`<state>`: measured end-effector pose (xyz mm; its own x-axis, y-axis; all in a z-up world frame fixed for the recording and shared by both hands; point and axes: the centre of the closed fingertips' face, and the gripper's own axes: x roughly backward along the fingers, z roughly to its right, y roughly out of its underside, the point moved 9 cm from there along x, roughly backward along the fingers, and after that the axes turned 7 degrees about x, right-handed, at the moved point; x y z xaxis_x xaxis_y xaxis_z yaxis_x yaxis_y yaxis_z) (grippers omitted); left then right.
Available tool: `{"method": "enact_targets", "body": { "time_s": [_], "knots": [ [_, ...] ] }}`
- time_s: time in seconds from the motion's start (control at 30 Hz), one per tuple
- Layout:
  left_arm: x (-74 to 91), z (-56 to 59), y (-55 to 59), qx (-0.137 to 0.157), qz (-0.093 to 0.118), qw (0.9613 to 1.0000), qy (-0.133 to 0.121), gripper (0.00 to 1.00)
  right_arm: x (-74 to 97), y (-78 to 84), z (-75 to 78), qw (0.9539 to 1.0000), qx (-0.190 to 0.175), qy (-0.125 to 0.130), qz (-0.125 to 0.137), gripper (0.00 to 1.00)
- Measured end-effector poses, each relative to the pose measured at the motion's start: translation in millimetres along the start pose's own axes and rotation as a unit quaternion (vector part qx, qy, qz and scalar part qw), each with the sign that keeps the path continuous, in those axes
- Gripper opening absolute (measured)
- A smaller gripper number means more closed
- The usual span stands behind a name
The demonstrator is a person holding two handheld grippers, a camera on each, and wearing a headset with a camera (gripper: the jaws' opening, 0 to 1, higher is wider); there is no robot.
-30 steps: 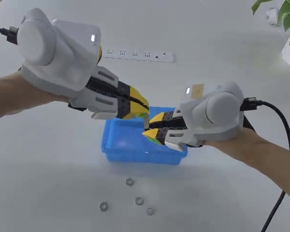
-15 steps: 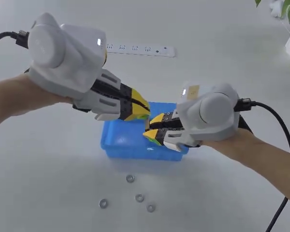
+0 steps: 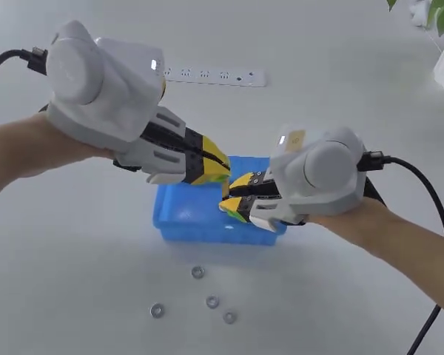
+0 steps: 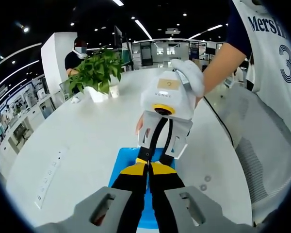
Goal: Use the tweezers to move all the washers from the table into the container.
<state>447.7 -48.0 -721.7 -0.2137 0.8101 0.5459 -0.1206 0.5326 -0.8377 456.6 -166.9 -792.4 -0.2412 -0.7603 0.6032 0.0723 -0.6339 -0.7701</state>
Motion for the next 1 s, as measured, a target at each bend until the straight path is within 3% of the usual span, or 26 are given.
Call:
{"method": "enact_targets", "body": {
  "time_s": [0.53,0.77,1.0],
  "knots": [
    [33.3,30.3,-31.8,-0.043,0.005,0.9990,-0.011,0.05,28.9,-35.3,-16.4,0.9988,0.021,0.022,0.037,0.13],
    [45.4,50.9,-42.4,-0.058,0.011,0.9982,-0.011,0.05,47.2,-50.2,-32.1,0.9978,0.037,0.030,0.047,0.15],
    [48.3,74.0,-44.9,-0.069,0.010,0.9976,-0.001,0.05,60.7,-52.0,-51.3,0.9975,0.044,0.023,0.050,0.15]
  ]
}}
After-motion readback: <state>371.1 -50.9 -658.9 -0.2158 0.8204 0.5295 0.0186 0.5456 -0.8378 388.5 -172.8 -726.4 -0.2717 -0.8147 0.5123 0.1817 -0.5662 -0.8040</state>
